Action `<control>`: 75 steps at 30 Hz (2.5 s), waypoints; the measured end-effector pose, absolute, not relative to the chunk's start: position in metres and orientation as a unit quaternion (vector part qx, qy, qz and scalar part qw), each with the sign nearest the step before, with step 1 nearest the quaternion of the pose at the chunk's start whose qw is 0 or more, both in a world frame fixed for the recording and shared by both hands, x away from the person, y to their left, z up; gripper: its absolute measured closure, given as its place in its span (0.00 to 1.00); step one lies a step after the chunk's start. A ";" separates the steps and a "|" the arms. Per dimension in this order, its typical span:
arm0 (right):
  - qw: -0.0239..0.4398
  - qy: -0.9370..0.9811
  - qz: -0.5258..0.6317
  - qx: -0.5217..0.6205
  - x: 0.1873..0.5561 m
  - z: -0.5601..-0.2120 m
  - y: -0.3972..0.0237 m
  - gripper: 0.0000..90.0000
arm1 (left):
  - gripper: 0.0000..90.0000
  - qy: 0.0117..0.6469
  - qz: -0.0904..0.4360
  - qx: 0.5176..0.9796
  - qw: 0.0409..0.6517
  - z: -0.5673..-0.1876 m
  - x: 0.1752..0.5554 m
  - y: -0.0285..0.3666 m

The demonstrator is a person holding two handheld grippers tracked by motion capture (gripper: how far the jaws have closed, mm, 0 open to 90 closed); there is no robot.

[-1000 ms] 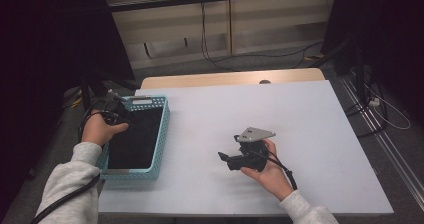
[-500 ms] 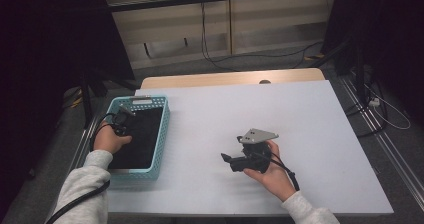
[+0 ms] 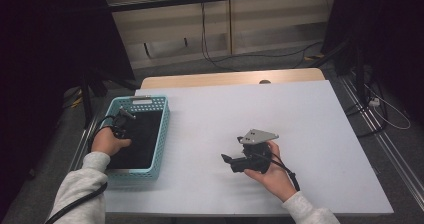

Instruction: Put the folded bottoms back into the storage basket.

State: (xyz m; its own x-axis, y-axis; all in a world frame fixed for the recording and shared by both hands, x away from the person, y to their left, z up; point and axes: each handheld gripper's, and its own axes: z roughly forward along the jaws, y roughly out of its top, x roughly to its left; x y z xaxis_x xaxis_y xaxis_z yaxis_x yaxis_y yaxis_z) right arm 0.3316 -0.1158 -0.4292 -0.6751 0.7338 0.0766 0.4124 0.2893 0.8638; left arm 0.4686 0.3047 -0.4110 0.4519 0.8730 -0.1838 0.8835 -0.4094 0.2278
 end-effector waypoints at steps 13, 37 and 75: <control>0.171 0.783 0.470 0.371 0.335 -0.430 -0.122 0.20 | 0.75 0.526 0.007 0.833 0.170 -0.394 0.469 0.308; 0.175 0.771 0.466 0.398 0.323 -0.430 -0.164 0.17 | 0.36 0.506 0.033 0.840 0.191 -0.356 0.460 0.284; 0.174 0.769 0.463 0.406 0.315 -0.428 -0.191 0.17 | 0.23 0.469 0.022 0.856 0.218 -0.338 0.453 0.247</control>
